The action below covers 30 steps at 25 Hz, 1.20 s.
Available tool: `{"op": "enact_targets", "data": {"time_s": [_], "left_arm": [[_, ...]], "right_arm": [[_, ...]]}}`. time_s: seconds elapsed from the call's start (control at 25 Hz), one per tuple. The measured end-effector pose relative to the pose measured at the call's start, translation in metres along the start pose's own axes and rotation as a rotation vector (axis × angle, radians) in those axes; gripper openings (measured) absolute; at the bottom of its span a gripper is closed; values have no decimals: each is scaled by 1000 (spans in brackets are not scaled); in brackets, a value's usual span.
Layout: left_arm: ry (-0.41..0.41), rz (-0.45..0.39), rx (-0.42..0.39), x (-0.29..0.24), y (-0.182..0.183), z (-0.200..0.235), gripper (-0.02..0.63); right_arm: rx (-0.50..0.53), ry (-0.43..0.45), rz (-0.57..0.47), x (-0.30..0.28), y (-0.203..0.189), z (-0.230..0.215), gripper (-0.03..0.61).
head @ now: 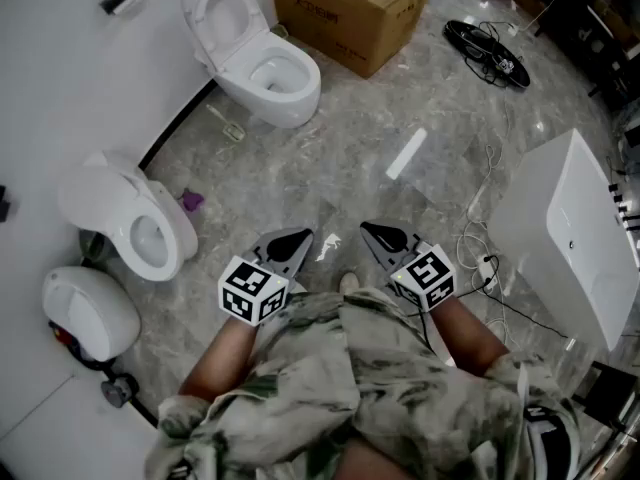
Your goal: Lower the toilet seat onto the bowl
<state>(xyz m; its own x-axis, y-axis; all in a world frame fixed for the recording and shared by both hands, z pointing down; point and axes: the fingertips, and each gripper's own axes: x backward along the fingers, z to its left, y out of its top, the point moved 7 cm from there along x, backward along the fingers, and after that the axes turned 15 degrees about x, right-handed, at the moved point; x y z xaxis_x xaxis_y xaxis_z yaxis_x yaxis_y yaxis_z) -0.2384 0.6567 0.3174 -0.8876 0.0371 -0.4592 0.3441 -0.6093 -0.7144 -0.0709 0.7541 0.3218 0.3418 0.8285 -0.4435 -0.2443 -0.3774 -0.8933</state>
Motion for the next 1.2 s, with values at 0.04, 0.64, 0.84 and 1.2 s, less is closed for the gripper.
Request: {"op": "enact_targets", "data": {"time_s": [0.04, 0.64, 0.84, 1.2], "left_arm": [[3, -5, 1, -6, -1, -4, 23], [41, -17, 61, -23, 5, 14, 21], [-2, -38, 53, -35, 46, 63, 23], [-35, -92, 31, -33, 130, 158, 22]], "right_arm": [[7, -2, 0, 4, -4, -8, 21], [10, -1, -9, -17, -9, -73, 23], [42, -53, -9, -62, 30, -111, 123], [108, -101, 11, -169, 99, -173, 145]]}}
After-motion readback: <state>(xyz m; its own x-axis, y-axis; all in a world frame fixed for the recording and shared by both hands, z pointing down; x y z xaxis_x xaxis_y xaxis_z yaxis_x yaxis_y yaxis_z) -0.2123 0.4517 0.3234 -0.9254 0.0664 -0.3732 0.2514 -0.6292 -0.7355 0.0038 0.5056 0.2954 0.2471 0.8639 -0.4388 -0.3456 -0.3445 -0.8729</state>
